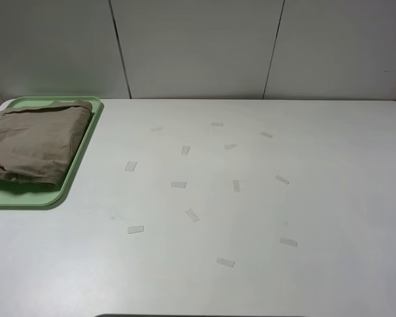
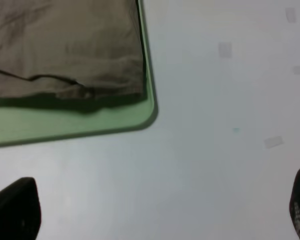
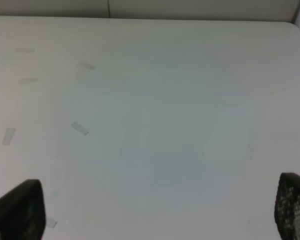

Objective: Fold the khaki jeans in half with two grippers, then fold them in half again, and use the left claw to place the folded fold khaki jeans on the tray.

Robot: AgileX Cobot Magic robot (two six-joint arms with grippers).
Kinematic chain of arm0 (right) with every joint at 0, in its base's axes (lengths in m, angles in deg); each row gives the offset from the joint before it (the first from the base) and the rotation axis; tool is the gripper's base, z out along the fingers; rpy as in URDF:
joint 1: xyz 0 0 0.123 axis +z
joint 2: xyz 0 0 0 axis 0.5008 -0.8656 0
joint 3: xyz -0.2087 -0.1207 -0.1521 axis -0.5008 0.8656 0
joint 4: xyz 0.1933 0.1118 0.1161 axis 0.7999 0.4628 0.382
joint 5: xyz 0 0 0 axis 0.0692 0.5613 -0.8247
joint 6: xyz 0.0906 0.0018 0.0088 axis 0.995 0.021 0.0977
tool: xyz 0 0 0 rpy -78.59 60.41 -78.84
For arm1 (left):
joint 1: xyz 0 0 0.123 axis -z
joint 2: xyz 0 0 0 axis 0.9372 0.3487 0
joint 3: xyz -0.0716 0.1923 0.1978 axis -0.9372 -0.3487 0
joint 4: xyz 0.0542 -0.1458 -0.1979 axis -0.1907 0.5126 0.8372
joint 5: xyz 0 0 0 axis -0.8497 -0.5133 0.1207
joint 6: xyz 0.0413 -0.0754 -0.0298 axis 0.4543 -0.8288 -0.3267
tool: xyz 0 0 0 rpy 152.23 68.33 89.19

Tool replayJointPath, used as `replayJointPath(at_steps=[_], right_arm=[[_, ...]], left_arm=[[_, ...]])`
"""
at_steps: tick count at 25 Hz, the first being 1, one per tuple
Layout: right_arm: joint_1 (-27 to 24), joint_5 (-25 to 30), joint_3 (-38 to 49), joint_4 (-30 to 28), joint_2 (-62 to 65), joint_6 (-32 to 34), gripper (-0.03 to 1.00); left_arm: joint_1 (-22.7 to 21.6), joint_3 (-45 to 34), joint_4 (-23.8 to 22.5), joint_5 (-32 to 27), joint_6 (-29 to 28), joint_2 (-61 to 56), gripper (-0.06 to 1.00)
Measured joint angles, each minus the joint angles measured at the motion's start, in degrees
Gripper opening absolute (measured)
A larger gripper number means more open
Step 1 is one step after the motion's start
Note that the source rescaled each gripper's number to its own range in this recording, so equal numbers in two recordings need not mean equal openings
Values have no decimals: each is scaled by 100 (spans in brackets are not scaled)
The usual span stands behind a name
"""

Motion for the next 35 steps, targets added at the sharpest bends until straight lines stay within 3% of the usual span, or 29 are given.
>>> replayJointPath(at_steps=[6,15,35], right_arm=[[0,0,0,0,0,0,100],[0,0,0,0,0,0,100],[0,0,0,0,0,0,100]], left_arm=[[787,-544,-78,19,-13,-1046,100],[1845,-1545,-263,438,-455,-1664,100],[1941,-1545,-398,433,-478,-2050,100]])
